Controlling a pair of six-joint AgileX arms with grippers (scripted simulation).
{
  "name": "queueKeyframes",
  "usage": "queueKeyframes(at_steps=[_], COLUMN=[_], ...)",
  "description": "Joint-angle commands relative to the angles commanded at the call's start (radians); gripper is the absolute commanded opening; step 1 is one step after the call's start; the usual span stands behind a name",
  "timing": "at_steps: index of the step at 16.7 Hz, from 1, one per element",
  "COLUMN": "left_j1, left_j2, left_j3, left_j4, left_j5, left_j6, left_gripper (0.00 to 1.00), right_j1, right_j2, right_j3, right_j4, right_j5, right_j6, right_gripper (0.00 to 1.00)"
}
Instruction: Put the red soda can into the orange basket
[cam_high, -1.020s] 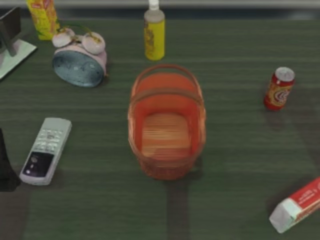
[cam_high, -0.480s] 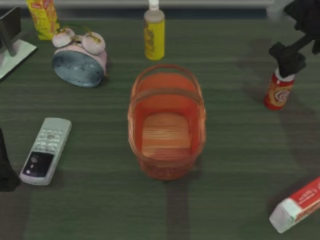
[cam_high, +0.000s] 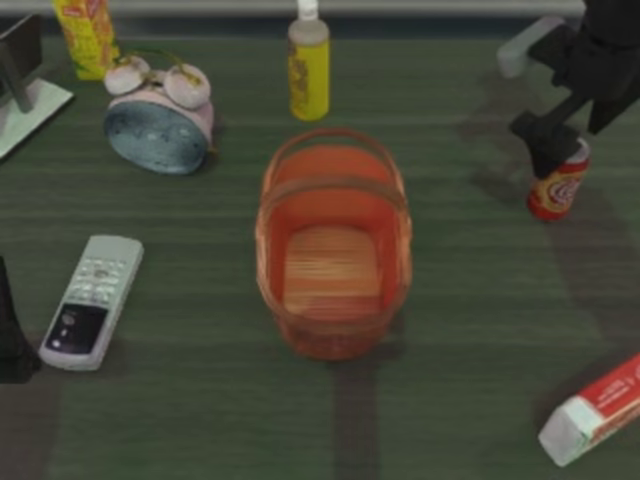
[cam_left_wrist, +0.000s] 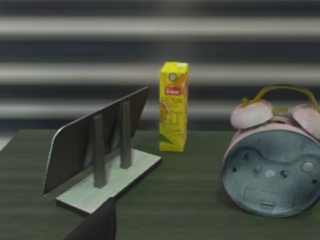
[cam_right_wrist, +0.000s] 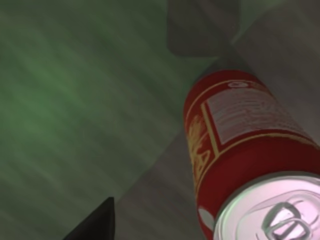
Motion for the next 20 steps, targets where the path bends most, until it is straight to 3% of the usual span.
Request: queueKeyframes(at_steps=[15,20], left_j1=[0.000,0.000], left_j2=[0.000,0.000], left_j3=[0.000,0.000], left_j4=[0.000,0.000], left_j5=[0.000,0.000], left_j6=[0.000,0.000], left_gripper=[1.00,1.00], right_j1=[0.001,0.001], right_j2=[-0.001,-0.001], right_j3=[-0.200,-0.200], right_j4=[0.199,0.199], right_j5=[0.000,0.000], right_j6=[0.001,0.001], right_gripper=[1.00,0.62])
